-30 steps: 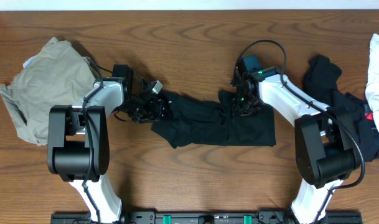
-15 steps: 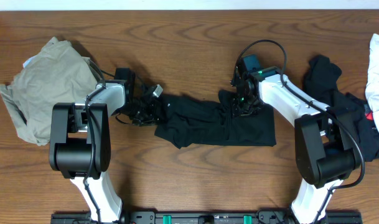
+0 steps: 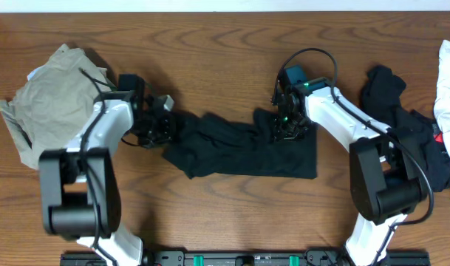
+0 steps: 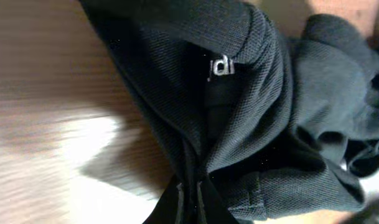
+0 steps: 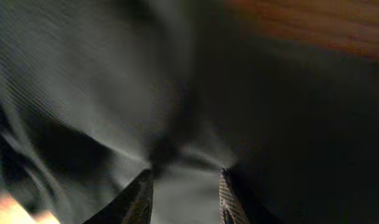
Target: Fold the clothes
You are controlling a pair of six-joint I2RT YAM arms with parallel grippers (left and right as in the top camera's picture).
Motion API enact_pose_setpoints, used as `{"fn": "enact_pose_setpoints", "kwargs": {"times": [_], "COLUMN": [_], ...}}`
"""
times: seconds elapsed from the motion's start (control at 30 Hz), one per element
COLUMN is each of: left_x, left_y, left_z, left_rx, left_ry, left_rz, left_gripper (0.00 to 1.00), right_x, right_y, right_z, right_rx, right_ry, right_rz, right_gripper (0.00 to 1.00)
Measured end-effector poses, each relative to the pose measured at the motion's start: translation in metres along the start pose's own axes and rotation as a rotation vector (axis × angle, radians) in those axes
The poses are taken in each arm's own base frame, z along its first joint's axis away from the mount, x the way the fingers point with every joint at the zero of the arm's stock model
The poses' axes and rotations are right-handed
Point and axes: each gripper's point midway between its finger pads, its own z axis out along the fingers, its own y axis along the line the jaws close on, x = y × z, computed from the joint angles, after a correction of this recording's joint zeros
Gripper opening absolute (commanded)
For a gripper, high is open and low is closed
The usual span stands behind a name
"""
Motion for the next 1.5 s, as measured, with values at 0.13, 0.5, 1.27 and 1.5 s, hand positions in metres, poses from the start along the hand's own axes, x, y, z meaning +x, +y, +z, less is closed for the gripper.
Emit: {"fn": "enact_pose_setpoints", "kwargs": {"times": [0.13,0.5,1.27,1.5], "left_x": [-0.009,-0.026,-0.001,0.020], "left_y": [0.019,0.063,-0.166,-0.179], "left_z": [-0.024,-0.098,-0.055,-0.012], "left_rx": [-0.084,-0.249,-0.157,-0.196], "left_ry": [-0.078,-0.288,-0.257,-0.149], "left_rz": [-0.034,-0.140,0.449,0.518], "left_gripper": [0.06,0.06,0.10,0.11], "right_x": [-0.003,-0.009,0.008,0.010], "right_y": [0.000,-0.040,-0.054,-0.054], "right_z": [-0.031,-0.125,-0.126,-0.126], "right_rx": [-0.005,-0.023,-0.002,0.000], "right_ry": [-0.058,-0.275,-0.218,-0.209], "right_rz": [0.004,0.124,0.153,0.144], "right_gripper": [0.35,0.37,0.36,0.36]}}
